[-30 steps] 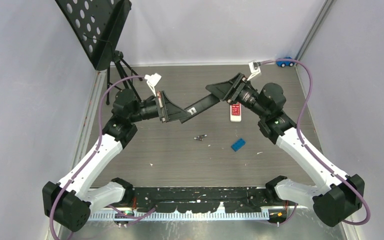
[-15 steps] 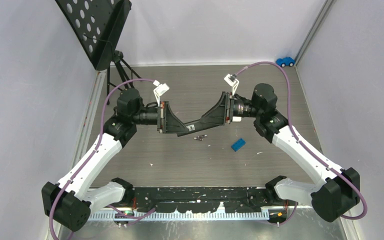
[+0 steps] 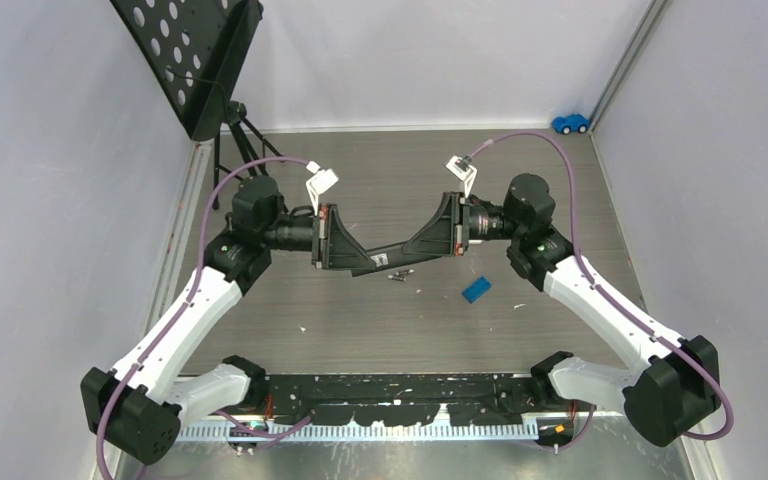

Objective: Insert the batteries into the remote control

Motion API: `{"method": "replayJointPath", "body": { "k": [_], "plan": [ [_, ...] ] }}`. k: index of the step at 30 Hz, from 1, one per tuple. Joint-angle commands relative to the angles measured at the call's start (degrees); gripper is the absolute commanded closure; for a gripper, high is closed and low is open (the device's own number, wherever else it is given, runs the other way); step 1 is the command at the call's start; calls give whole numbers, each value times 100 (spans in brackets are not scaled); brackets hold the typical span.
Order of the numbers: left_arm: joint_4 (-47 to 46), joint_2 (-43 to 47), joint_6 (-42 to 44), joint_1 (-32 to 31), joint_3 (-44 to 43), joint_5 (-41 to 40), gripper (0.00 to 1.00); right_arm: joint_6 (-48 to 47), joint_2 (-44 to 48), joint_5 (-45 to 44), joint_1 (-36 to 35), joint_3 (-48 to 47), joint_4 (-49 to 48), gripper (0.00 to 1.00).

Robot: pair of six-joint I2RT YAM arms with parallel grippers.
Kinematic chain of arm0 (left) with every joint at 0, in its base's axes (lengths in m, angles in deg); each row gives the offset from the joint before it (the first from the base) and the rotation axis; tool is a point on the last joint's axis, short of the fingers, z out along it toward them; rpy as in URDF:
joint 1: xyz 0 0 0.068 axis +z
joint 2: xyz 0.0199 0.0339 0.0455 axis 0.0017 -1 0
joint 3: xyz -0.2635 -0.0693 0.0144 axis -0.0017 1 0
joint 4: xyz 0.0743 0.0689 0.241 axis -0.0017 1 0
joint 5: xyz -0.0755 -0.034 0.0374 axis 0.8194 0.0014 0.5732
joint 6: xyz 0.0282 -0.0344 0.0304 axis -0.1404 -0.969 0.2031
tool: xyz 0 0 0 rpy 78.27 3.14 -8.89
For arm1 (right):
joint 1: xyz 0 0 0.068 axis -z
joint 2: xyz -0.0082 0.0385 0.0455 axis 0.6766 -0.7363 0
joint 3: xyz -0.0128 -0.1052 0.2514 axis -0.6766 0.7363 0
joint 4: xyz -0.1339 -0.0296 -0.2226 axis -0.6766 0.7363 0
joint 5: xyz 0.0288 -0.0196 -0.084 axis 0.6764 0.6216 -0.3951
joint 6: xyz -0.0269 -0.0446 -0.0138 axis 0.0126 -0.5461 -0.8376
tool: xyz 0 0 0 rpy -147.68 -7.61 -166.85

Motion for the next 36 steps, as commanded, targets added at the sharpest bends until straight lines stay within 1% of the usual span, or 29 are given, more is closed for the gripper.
{"method": "replayJointPath", "body": {
  "k": [1,3,4,5,7,10,12,14,16,19,22,25,28,30,31,33,34,36],
  "plan": [
    [-286,196,-230,25,-268,-200,82,443,242,-100,6,34,-705,100],
    [-832,194,-742,25,-167,-342,56,505,302,-413,11,25,-735,100],
    [-1225,191,-1082,25,-83,-474,44,558,333,-637,11,25,-763,100],
    [-1629,194,-1475,25,29,-638,35,616,352,-871,12,24,-779,100],
    [-2473,218,-2344,25,322,-1086,26,776,368,-1493,14,25,-835,100],
    [-3724,273,-3279,8,891,-1970,21,1165,298,-2052,15,61,-1171,100],
    [-4288,311,-3586,3,1187,-2477,21,1606,219,-2383,11,169,-1681,100],
    [-4460,364,-3703,-53,1369,-3040,21,2115,66,-2634,-2,260,-2186,100],
    [-4634,403,-3702,-185,1509,-3617,21,2255,-49,-2882,-99,281,-2401,100],
    [-4875,416,-3758,-308,1713,-4267,21,2049,-32,-3448,-372,219,-1984,100],
    [-5272,316,-3903,-366,1816,-4621,20,1799,63,-4212,-748,230,-1594,100],
    [-5794,230,-4041,-421,1963,-4879,20,1678,79,-4827,-1056,252,-1540,100],
    [-5787,283,-4156,-423,2032,-5219,23,1720,-2,-5124,-1224,258,-1532,100],
    [-5647,335,-4167,-423,2015,-5367,28,1880,-125,-5137,-1267,222,-1534,100],
    [-5616,359,-4168,-423,2011,-5420,34,1945,-183,-5112,-1283,215,-1581,100],
    [-5535,398,-4153,-423,2005,-5465,46,2070,-264,-5116,-1299,238,-1625,99],
    [-5505,399,-4131,-423,1986,-5454,55,2092,-272,-5121,-1305,262,-1647,100],
    [-5432,375,-4115,-423,1967,-5427,69,2112,-265,-5115,-1308,318,-1703,100]
  ]
}}
